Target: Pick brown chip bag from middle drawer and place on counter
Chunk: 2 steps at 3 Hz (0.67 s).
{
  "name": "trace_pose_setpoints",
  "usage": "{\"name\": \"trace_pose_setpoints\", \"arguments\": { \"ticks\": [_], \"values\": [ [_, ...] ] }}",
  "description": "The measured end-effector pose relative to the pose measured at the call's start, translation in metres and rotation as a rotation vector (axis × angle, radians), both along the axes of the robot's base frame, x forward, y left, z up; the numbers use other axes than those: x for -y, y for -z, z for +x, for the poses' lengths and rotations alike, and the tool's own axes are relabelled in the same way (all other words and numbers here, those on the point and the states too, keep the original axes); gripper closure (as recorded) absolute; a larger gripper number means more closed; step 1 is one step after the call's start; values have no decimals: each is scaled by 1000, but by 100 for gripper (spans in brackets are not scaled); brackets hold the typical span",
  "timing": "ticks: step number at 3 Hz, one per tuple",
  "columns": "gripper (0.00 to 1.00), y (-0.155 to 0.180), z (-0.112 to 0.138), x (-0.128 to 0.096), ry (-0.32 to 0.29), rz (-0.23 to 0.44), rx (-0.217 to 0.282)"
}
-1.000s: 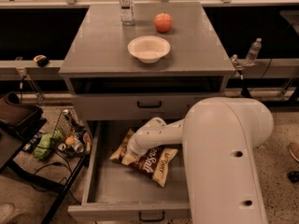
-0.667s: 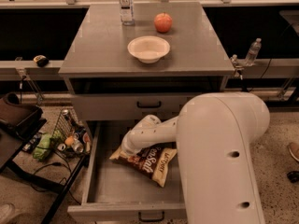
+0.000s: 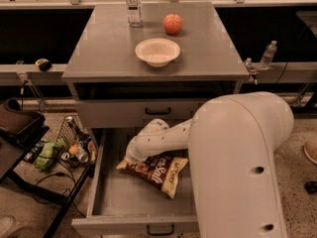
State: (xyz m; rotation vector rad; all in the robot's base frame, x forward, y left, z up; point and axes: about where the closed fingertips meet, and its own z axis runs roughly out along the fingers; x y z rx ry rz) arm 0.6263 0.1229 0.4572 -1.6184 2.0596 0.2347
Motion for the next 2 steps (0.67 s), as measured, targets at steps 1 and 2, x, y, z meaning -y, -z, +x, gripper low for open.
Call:
{"name": "trace_pose_setpoints", "arguments": {
  "ticks": [1, 2],
  "values": [
    [60, 2, -1, 3, 6, -25, -7],
    [35, 20, -5, 31, 48, -144, -62]
  ]
}}
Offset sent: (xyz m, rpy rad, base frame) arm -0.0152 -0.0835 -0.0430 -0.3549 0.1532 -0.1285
